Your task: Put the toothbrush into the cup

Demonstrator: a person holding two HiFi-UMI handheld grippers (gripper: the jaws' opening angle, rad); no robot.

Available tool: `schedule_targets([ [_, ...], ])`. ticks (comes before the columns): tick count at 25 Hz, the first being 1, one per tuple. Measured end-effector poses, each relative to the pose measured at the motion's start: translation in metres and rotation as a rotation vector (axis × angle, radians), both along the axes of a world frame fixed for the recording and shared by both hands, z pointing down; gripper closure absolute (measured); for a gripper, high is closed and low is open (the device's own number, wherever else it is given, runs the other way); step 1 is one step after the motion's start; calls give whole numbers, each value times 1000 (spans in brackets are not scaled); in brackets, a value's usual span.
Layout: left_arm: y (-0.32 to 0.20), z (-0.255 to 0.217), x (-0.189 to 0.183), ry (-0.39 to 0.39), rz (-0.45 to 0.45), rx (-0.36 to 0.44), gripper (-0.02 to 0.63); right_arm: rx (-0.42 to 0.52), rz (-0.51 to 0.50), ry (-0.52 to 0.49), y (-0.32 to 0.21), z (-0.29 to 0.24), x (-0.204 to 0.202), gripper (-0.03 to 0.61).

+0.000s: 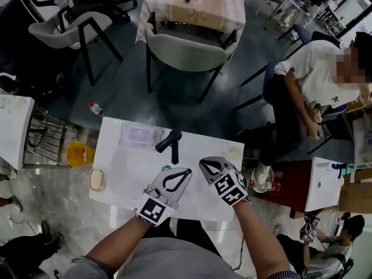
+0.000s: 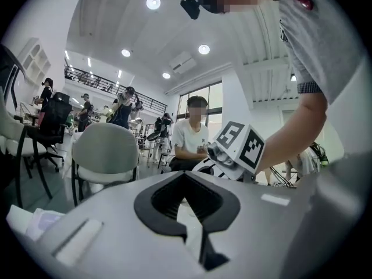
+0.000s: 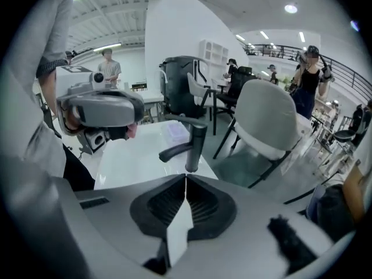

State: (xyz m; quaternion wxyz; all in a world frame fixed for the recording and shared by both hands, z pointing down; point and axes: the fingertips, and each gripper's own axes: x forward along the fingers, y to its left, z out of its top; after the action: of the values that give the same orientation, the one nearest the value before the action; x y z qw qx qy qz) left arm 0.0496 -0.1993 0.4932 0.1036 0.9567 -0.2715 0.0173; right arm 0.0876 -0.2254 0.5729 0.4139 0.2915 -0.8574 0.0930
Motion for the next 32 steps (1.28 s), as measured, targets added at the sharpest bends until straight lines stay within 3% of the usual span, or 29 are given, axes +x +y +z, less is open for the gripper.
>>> schedule_targets([
  [8,-16,31,3,-7,-83,-33,606,-92,-163,161,-23,52,2,563],
  [11,-22,39,4,-14,-121,-41,606,-128,-228,228,-29,68,3,520],
  [19,-35,48,7,-9,-188,-49,606,-191,-392,366,-36,109,-3,482],
  [32,-48,59,0,-11,-228,-59,606,-236,-507,499,-50,159,3,457],
])
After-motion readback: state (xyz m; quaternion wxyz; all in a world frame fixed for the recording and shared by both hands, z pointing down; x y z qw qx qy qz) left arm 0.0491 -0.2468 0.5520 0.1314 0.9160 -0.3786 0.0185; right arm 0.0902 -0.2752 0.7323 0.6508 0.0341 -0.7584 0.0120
